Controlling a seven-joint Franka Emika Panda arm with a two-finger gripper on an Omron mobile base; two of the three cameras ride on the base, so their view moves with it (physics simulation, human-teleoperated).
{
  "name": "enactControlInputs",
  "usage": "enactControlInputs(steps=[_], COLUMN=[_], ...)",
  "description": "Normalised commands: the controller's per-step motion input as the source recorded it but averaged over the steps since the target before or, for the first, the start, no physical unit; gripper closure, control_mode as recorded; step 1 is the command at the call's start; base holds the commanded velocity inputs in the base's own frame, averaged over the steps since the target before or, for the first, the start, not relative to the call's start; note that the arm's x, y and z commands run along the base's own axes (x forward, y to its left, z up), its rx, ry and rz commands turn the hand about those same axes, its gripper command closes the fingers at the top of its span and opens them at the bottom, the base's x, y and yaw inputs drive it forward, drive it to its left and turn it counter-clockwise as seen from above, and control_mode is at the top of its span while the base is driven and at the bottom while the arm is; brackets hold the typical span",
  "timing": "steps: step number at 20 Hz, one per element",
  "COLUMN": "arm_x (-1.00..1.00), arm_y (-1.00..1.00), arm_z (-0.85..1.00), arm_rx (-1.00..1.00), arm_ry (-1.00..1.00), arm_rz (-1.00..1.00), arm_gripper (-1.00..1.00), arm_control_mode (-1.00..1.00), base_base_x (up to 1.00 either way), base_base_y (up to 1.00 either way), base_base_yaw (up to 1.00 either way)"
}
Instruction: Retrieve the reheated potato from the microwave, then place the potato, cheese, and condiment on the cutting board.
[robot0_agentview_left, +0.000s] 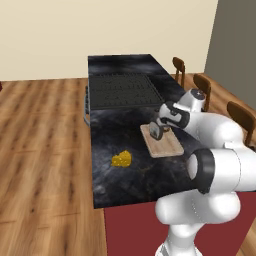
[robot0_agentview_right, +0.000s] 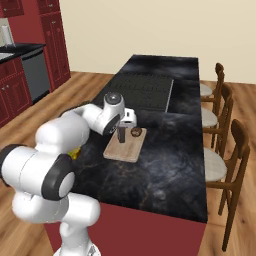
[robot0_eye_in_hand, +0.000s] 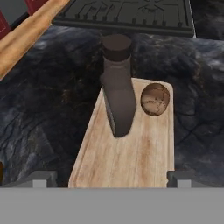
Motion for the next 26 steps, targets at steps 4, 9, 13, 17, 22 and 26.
enactControlInputs(steps=[4,9,13,17,22,26], arm_x=[-0.47,-0.48,-0.45,-0.42,-0.35,-0.2], arm_y=[0.0,0.08,0.28,0.38,0.46,0.56], arm_z=[0.3,0.29,0.16,0.12,0.1,0.08], arm_rx=[0.0,0.0,0.01,0.0,0.0,-0.01], arm_ry=[0.05,0.06,0.03,0.0,0.04,0.1], arm_rz=[-0.01,0.0,0.02,0.13,0.09,0.06], arm_gripper=[-1.0,-1.0,-1.0,-1.0,-1.0,-1.0], arm_control_mode=[-1.0,-1.0,-1.0,-1.0,-1.0,-1.0], base_base_x=[0.0,0.0,0.0,0.0,0.0,0.0], base_base_y=[0.0,0.0,0.0,0.0,0.0,0.0], base_base_yaw=[0.0,0.0,0.0,0.0,0.0,0.0])
